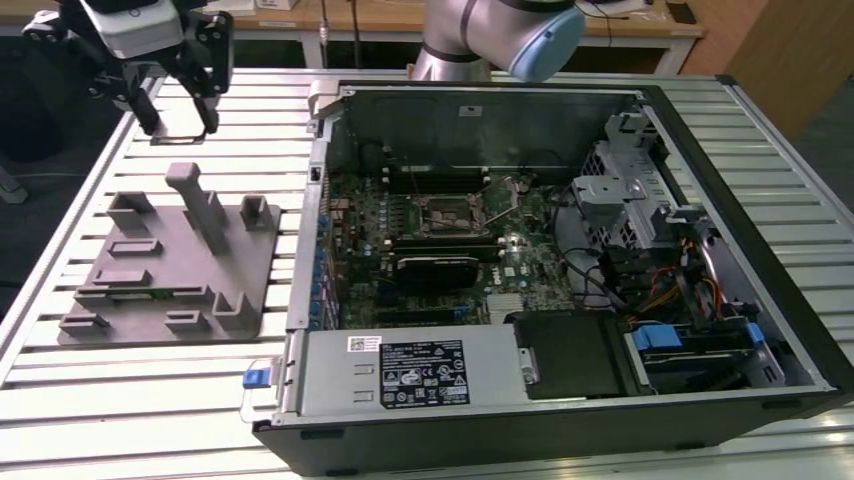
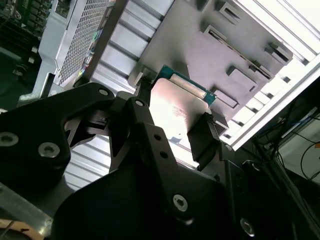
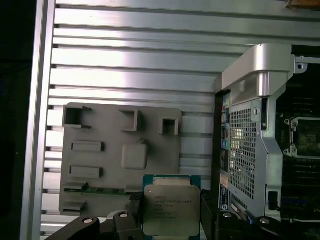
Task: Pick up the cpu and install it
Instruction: 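Pick up the cpu and move it towards the insertion slot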
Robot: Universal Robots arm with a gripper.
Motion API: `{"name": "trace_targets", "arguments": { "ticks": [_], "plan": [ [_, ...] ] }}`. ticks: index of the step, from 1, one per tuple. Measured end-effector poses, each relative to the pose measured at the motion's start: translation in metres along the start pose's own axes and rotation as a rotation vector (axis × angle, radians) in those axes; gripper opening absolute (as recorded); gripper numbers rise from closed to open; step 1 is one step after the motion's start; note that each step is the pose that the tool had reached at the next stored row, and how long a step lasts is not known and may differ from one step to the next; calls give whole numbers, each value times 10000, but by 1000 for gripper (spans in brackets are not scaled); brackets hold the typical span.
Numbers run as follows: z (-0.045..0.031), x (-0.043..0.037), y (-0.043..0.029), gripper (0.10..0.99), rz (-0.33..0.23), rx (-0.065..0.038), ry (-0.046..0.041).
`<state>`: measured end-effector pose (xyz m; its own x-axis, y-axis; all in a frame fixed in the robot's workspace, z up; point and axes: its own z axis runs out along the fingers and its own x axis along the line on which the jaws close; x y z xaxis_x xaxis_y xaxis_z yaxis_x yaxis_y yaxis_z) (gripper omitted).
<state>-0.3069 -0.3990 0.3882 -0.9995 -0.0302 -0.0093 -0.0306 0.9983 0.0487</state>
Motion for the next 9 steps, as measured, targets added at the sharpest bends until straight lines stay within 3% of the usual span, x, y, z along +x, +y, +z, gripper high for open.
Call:
{"name": "trace_targets", "arguments": {
  "ticks": [9],
  "plan": [
    [2,-176,-5,545,0,-1,-1]
  ]
}}
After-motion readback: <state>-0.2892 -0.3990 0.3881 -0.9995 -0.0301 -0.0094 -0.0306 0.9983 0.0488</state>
